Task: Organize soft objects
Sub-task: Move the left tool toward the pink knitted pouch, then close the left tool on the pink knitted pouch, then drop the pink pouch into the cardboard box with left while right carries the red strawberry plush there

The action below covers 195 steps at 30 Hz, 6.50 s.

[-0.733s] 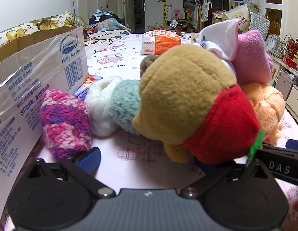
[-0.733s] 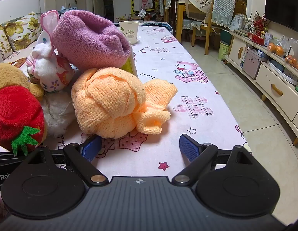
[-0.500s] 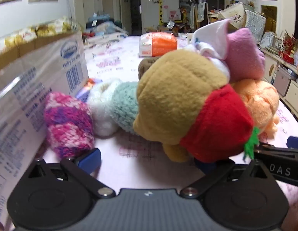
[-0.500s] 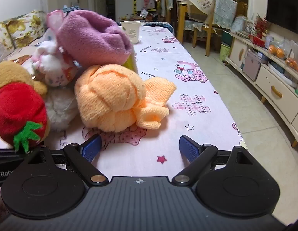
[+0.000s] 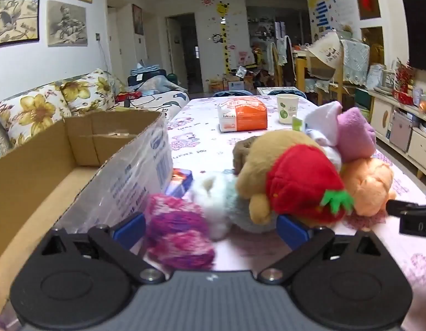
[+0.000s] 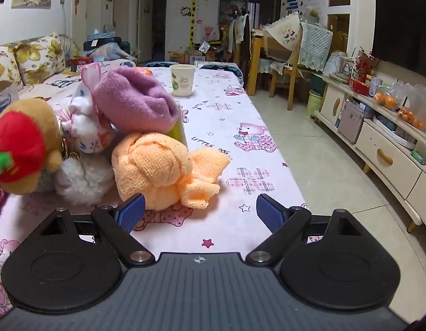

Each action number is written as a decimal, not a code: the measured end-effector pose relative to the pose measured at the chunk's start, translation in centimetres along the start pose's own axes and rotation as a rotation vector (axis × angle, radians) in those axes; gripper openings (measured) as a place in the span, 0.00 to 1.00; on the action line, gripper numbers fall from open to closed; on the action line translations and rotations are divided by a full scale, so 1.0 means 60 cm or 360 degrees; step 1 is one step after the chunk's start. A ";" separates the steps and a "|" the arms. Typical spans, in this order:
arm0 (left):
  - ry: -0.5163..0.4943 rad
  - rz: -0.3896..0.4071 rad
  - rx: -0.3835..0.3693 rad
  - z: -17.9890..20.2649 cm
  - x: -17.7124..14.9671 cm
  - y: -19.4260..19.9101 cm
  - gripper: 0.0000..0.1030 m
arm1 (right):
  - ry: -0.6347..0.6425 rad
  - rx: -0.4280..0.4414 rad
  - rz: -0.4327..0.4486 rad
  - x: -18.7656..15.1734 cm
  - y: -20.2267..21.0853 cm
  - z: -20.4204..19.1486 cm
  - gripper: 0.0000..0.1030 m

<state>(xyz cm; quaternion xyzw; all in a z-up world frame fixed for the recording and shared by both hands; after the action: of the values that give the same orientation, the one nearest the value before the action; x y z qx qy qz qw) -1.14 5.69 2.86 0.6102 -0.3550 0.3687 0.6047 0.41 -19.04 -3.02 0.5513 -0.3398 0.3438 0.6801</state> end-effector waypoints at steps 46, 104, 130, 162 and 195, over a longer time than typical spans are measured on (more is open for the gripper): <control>-0.0005 0.0122 0.0062 -0.065 0.025 0.136 0.99 | -0.0021 0.0139 0.0038 0.019 0.182 -0.068 1.00; -0.0151 0.0138 -0.0096 -0.063 -0.012 0.110 0.99 | -0.0267 0.0531 0.0006 -0.015 0.147 -0.106 1.00; 0.0103 -0.0225 -0.0206 -0.072 -0.005 -0.088 0.49 | -0.0048 0.0363 -0.0079 0.033 0.041 -0.164 1.00; 0.0405 0.0416 -0.0202 -0.169 0.097 0.071 0.36 | -0.0370 0.0588 0.0210 0.113 0.122 -0.184 0.97; 0.0717 0.0337 0.0331 -0.312 0.073 0.051 0.48 | -0.0339 0.1182 0.0137 0.293 0.032 -0.453 1.00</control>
<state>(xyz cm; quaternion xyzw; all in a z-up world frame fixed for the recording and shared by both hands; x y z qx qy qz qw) -2.16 24.44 8.10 0.5311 -0.2336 0.5908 0.5606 10.39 9.65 8.39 0.7779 -0.2837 0.4124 0.3799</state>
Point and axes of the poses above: each gripper's, at about its wrist camera, not at the fingertips, and y roughly against the way its jaws point, z to its right, x to its top, the point moved 4 cm from there along -y, roughly the way its jaws point, and after that the axes turned 8 degrees about y, right-handed, at the moved point
